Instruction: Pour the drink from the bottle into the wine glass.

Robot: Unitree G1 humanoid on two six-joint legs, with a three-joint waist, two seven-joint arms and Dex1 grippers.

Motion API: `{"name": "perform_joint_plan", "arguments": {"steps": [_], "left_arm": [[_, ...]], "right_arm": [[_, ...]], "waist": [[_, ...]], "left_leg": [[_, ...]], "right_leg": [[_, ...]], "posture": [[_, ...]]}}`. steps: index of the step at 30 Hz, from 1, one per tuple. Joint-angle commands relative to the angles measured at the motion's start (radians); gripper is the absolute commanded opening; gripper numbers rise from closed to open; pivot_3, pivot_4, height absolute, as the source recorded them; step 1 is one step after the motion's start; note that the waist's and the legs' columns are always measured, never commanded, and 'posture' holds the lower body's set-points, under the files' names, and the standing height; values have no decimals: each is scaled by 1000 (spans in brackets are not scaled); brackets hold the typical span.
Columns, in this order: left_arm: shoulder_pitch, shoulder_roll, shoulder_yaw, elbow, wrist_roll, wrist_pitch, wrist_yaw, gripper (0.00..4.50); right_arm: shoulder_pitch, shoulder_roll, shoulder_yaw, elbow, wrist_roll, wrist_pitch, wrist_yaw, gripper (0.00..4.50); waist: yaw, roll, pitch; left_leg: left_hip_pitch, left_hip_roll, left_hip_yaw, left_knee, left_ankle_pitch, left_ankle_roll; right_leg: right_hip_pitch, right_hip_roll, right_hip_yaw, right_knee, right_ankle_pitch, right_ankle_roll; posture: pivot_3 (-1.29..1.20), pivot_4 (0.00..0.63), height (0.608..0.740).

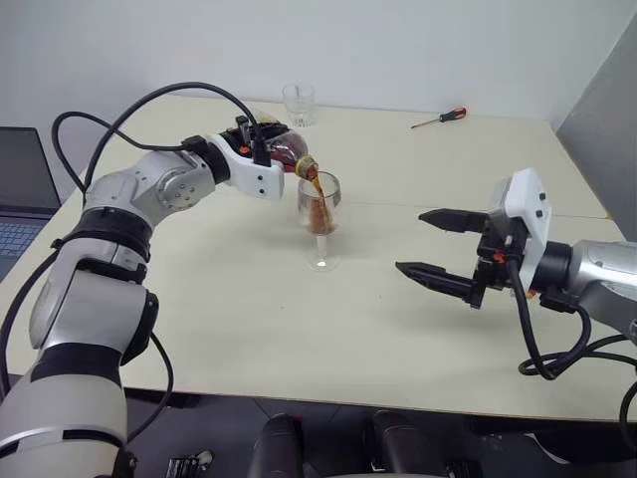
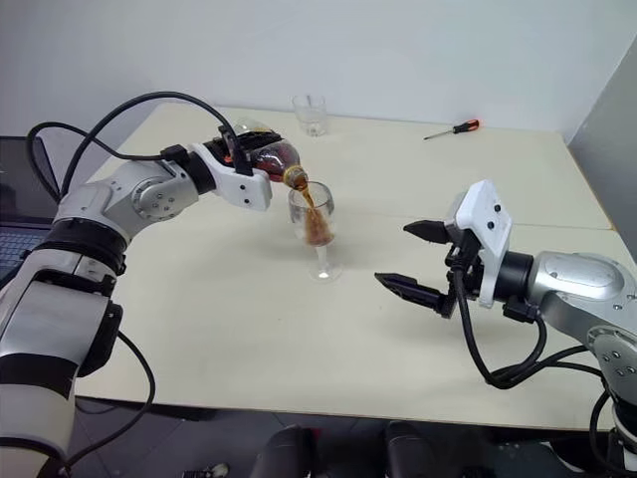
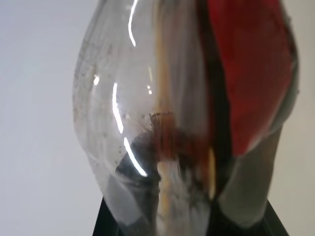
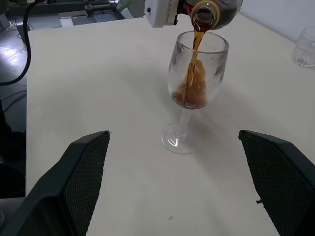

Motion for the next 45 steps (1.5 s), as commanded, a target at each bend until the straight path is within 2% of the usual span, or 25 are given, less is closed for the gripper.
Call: {"name": "perform_joint_plan", "arguments": {"steps": [1,37,45], "left_arm": [[-48,22,7,-13,-1,6,30,899],[-28,38,12,-30,-3,12,31,898],[-30,14,39,-32,-67,12,-7,898]], "right_arm": [[-33,-13,-12,-1,-1,-24,8,4500],[-56,7,28,22,-34,-49,22,4500],[-62,10,34,27,-36,-50,23,4500]], "waist": [[0,0,0],[0,0,0],[0,0,0]], "left_leg": [[0,0,0,0,0,0],[0,0,0,1,0,0],[0,0,0,1,0,0]], "right_leg": [[0,0,0,0,0,0],[0,0,0,1,0,0],[0,0,0,1,0,0]], "posture": [[0,150,740],[0,150,740],[0,150,740]]}}
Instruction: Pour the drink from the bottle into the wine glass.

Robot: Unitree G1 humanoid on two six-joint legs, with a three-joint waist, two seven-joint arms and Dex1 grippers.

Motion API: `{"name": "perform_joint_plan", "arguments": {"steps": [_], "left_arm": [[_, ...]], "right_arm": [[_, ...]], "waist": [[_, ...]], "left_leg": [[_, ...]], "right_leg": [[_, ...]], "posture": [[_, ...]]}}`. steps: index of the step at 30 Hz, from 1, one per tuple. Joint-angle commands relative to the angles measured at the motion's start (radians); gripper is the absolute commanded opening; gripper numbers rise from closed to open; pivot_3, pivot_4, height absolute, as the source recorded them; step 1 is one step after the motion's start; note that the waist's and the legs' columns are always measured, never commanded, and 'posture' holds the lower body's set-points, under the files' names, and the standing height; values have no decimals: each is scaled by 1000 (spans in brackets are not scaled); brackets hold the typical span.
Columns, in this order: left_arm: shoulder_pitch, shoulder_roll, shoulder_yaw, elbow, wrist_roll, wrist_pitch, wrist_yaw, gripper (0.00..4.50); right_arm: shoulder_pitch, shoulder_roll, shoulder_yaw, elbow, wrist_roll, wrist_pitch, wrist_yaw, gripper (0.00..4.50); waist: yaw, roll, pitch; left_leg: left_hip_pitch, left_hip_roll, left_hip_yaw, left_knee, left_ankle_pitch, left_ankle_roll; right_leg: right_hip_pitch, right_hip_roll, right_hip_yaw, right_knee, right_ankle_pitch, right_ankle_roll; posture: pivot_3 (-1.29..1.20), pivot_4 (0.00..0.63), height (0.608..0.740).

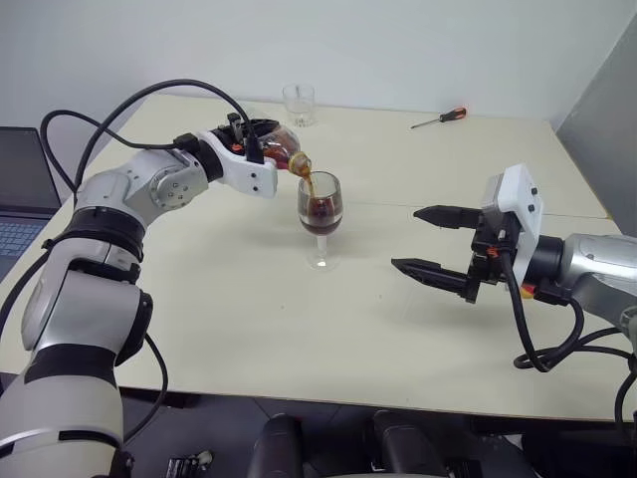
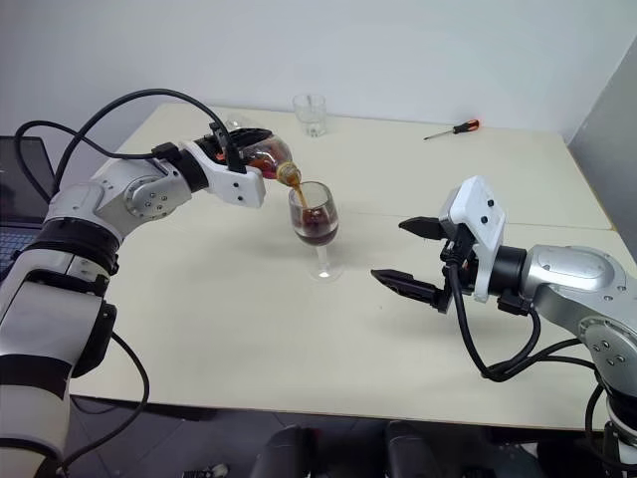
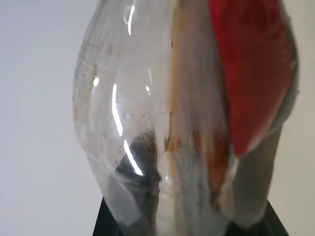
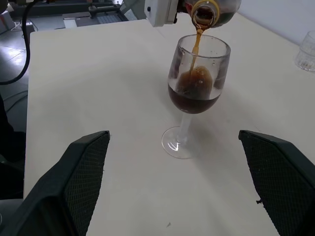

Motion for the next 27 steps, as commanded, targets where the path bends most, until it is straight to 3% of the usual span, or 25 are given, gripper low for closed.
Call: {"name": "perform_joint_plan", "arguments": {"steps": [1,12,16,20,27], "left_arm": [[-29,0,34,-32,-49,0,-5,898],[49,-70,155,-54,-308,62,-204,898],[113,-102,245,-121,-465,160,-300,898],[253,-153,437,-276,-719,448,-342,898],[595,-223,635,-718,-921,888,-245,872]], "right_arm": [[-26,3,-5,-8,-9,-29,3,4500],[-23,-3,-12,-8,-6,-20,12,4500],[-37,-6,-5,4,-5,-23,34,4500],[-139,27,35,72,-21,-59,85,4500],[-311,66,104,159,-8,-68,194,4500]], "waist": [[0,0,0],[-2,0,0],[-9,0,0],[-16,0,0],[-26,1,0]], "left_leg": [[0,0,0,0,0,0],[0,0,0,0,0,0],[0,0,0,1,0,0],[0,1,-1,1,0,0],[1,3,-3,2,0,0]], "right_leg": [[0,0,0,0,0,0],[0,0,0,0,0,0],[0,0,0,1,0,0],[0,0,0,1,0,0],[0,1,1,2,0,-1]], "posture": [[0,150,740],[0,150,740],[0,150,740],[0,150,740],[0,150,740]]}}
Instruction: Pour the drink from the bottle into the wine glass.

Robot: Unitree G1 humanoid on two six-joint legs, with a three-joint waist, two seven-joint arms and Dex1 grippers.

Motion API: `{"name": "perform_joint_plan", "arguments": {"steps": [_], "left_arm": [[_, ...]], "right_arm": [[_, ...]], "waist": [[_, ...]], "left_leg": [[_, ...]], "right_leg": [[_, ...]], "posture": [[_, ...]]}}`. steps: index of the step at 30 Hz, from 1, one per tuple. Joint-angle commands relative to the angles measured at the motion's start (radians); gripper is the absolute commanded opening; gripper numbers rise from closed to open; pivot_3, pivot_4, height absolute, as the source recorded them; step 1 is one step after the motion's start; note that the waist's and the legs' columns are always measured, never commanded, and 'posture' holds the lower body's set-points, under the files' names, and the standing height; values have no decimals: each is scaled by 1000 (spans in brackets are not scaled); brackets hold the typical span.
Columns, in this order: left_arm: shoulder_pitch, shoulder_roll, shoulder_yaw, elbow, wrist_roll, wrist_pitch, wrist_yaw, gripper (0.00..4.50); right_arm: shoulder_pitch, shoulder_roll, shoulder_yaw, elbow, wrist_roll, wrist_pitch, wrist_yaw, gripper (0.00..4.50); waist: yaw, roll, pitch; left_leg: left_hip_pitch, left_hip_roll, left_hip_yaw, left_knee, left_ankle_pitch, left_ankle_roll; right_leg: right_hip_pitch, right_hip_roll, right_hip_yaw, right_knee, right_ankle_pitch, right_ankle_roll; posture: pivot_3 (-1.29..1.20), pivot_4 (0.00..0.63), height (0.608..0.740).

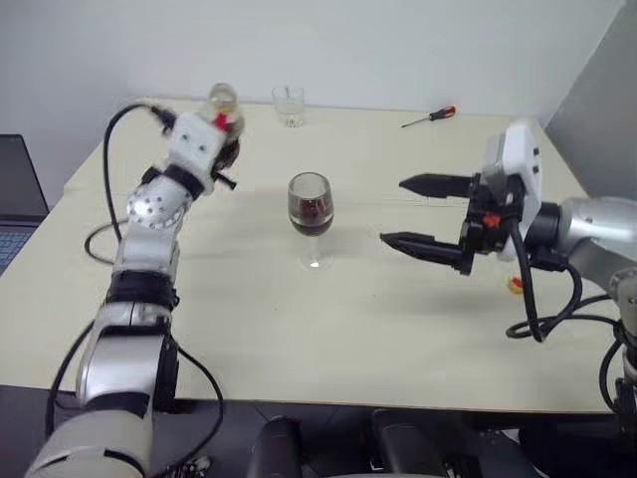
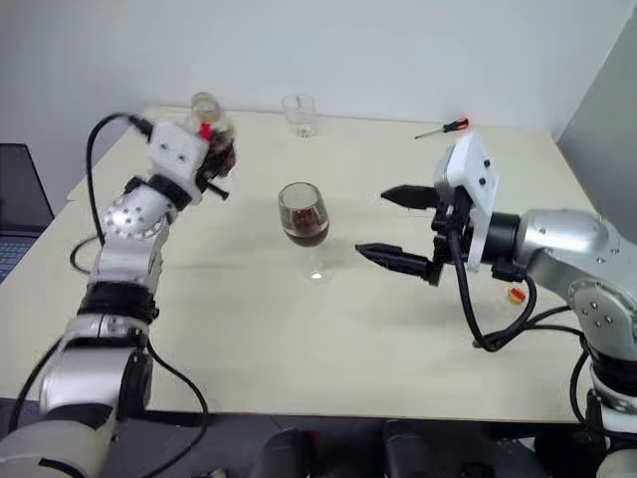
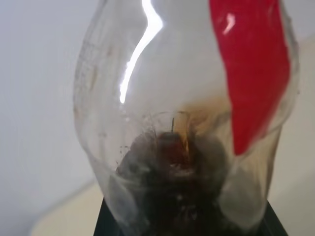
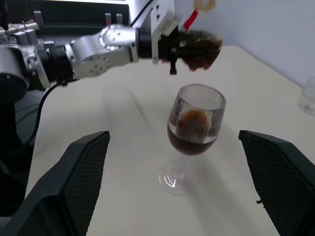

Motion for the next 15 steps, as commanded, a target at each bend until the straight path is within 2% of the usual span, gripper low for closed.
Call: {"name": "perform_joint_plan", "arguments": {"steps": [1,4,7,10,15], "left_arm": [[99,-29,82,-195,-73,149,77,872],[177,-79,116,-289,-130,230,99,872],[287,-116,110,-343,-109,253,132,872],[327,-151,106,-391,-111,272,157,872],[342,-182,89,-393,-79,263,189,2499]], "right_arm": [[-70,7,21,-3,21,-9,62,4500],[-98,11,39,21,4,-15,101,4500],[-129,22,79,52,-28,-33,145,4500],[-139,25,92,66,-44,-41,168,4500],[-138,18,86,66,-49,-39,197,4500]], "waist": [[4,0,0],[17,-1,0],[22,-1,0],[26,-2,0],[27,-1,-1]], "left_leg": [[0,-1,-1,0,0,0],[0,-1,-2,0,0,0],[-1,-2,-1,0,0,0],[-1,-2,-1,0,0,0],[-1,-3,-2,0,0,0]], "right_leg": [[0,0,0,0,0,0],[1,-1,-1,0,0,0],[2,-2,-1,-1,0,0],[2,-3,0,-1,0,0],[2,-1,-1,-1,0,0]], "posture": [[0,150,740],[0,150,740],[0,150,740],[0,150,740],[0,150,740]]}}
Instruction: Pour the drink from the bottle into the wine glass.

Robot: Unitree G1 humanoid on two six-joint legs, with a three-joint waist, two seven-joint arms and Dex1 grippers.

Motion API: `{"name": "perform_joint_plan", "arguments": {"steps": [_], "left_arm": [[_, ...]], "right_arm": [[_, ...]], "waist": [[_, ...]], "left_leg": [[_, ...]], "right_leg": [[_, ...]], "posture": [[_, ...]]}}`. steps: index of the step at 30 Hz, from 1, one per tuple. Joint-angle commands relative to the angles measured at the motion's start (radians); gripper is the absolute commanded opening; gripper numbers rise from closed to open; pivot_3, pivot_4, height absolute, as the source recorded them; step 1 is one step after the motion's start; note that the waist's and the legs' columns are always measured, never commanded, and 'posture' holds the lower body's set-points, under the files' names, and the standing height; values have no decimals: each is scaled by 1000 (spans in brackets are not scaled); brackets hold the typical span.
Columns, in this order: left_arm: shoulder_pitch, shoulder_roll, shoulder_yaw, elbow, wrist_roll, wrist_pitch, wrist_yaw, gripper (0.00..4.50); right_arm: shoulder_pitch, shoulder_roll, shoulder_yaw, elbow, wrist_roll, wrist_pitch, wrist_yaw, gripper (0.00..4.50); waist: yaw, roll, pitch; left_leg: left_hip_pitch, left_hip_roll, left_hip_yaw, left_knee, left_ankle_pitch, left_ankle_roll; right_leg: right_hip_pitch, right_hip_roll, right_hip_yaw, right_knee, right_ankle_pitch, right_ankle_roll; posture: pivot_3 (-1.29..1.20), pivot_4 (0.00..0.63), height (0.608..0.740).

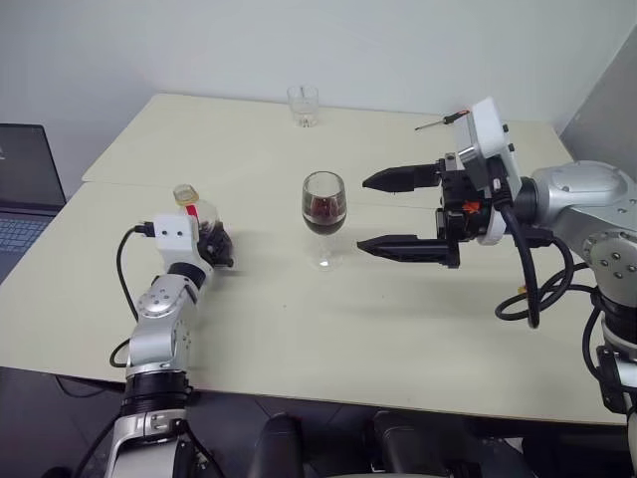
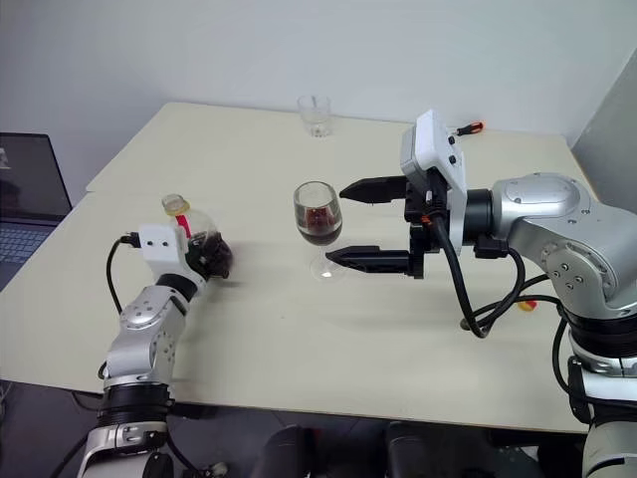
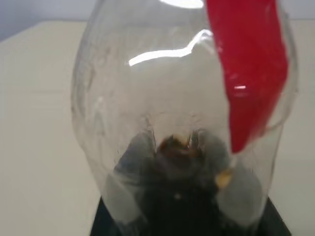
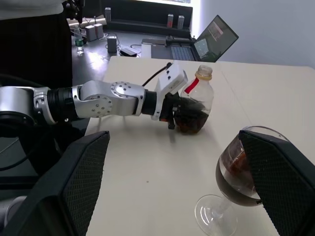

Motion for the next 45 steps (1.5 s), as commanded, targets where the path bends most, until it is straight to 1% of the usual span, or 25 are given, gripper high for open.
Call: {"name": "perform_joint_plan", "arguments": {"steps": [1,4,6,13,15,19,23,30,31,34,36,38,39,43,45], "left_arm": [[4,-11,-7,-34,24,-47,16,2832],[38,-34,1,1,31,-101,21,3794],[54,-48,-5,-6,39,-120,28,4440],[85,-49,12,-30,34,-130,24,4477],[101,-39,16,-52,19,-120,0,4477],[173,3,35,-155,-51,-68,-86,4477],[255,31,78,-232,-92,-35,-109,4477],[373,90,160,-379,-154,45,-135,4477],[383,108,184,-391,-150,45,-133,4477],[408,178,264,-444,-226,101,-187,4477],[416,227,278,-474,-270,150,-231,4477],[414,324,273,-523,-348,254,-322,4477],[411,357,272,-539,-377,291,-351,4477],[352,488,306,-572,-496,407,-444,4477],[295,540,321,-568,-541,433,-482,4477]], "right_arm": [[-19,-8,-17,-10,-9,-17,23,4500],[-26,-10,-10,-10,-19,-14,28,4500],[-24,-20,-18,-7,-21,-16,42,4500],[-24,-27,-18,-1,-55,-26,59,4500],[-26,-35,-24,13,-70,-36,70,4500],[-50,-58,-15,68,-119,-76,116,4500],[-73,-79,8,138,-184,-132,177,4500],[-123,-72,39,247,-270,-214,259,4500],[-128,-70,41,259,-278,-223,268,4500],[-133,-68,42,289,-301,-244,293,4500],[-135,-66,44,304,-315,-256,306,4500],[-138,-63,46,319,-331,-269,316,4500],[-139,-62,46,323,-337,-274,320,4500],[-138,-68,32,319,-346,-271,323,4500],[-128,-81,18,312,-346,-263,324,4500]], "waist": [[0,0,0],[-1,0,0],[-5,0,0],[-8,0,0],[-8,0,0],[-12,0,0],[-14,0,0],[-13,1,0],[-13,1,0],[-13,0,0],[-13,1,1],[-13,1,1],[-12,0,1],[-12,1,2],[-12,1,2]], "left_leg": [[0,0,0,0,0,0],[0,0,0,0,0,0],[1,0,0,0,0,0],[1,0,0,-1,0,0],[1,0,0,-1,0,0],[1,1,0,-1,0,0],[1,1,0,-2,0,0],[1,1,0,-2,0,0],[1,2,0,-2,0,0],[1,2,0,-2,0,0],[1,3,0,-3,-1,0],[1,2,1,-3,-1,-1],[1,2,1,-3,-1,-1],[1,2,0,-3,-1,-1],[1,2,0,-3,-1,-1]], "right_leg": [[0,0,0,0,0,0],[0,0,0,0,0,0],[0,0,1,0,0,0],[0,0,0,0,0,0],[0,0,1,0,0,0],[0,0,1,0,0,0],[-1,0,1,0,-1,-1],[-1,0,1,-1,-2,-2],[-1,0,1,-1,-2,-3],[-1,-1,1,-1,-2,-4],[-1,-1,0,-1,-3,-5],[-2,-1,0,-1,-3,-5],[-2,-1,0,-1,-3,-5],[-2,-1,0,-1,-4,-5],[-2,-1,0,-1,-6,-2]], "posture": [[0,150,740],[0,150,740],[0,150,740],[0,150,740],[0,150,740],[0,150,740],[0,150,740],[0,150,740],[0,150,740],[0,150,740],[0,150,740],[0,150,740],[0,150,740],[0,150,740],[0,150,740]]}}
